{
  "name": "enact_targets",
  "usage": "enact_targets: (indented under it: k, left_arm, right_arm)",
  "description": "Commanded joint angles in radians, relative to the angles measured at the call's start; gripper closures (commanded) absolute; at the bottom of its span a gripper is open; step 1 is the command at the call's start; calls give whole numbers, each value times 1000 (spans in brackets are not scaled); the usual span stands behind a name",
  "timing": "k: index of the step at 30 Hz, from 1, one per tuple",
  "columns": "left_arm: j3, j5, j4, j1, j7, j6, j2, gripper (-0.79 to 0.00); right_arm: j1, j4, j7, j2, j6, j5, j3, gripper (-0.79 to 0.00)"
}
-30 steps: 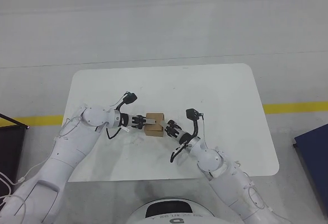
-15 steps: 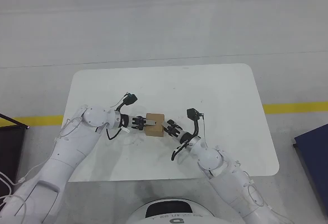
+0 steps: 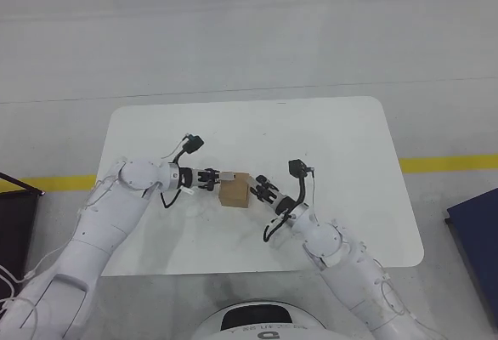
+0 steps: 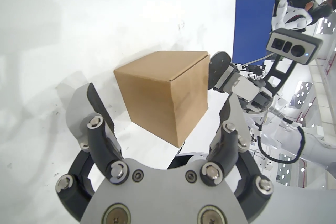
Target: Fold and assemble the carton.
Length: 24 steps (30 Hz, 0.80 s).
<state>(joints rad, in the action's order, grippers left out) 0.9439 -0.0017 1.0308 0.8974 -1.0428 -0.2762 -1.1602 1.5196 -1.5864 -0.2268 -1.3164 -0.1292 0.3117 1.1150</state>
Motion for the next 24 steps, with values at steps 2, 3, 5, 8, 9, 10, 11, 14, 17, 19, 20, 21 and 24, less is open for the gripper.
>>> enact_targets:
  k: [2,3,5,8,9,10,11,14,17,19,20,21,24]
  left_arm:
    - [80,-91,-23,2,20,-8,15,-785]
    - [117,-140,-34,5,22,-10,21,-785]
    - [199,-236,-54,13,25,-24,37,-785]
    - [319,-337,-75,40,13,-40,65,-785]
    - [354,-354,-77,50,11,-45,74,-785]
    - [385,-369,-76,62,8,-46,82,-785]
    - [412,-383,-70,76,4,-45,90,-785]
    - [470,-426,-42,122,6,-38,103,-785]
    - [474,-430,-38,127,6,-37,104,-785]
    - [474,-430,-38,127,6,-37,104,-785]
    - [474,-430,-38,127,6,-37,104,-785]
    - [474,-430,-38,127,6,-37,104,-785]
    - [474,-430,-38,127,6,-37,104,-785]
  right_arm:
    - [6,-37,9,3,-20,7,10,0]
    - [5,-48,4,3,-24,13,6,0]
    - [-8,-59,-27,2,-42,25,-14,0]
    - [-60,-17,-103,-2,-79,-7,-40,0]
    - [-83,6,-112,-4,-82,0,-51,0]
    - [-103,28,-119,-7,-85,7,-65,0]
    - [-123,47,-123,-10,-88,11,-80,0]
    - [-175,98,-96,-20,-72,68,-115,0]
    - [-210,131,-65,-29,-43,111,-146,0]
    - [-226,150,-60,-34,-16,131,-163,0]
    - [-232,159,-66,-36,-3,135,-170,0]
    - [-238,166,-80,-37,8,140,-177,0]
    - [-251,170,-102,-39,40,171,-188,0]
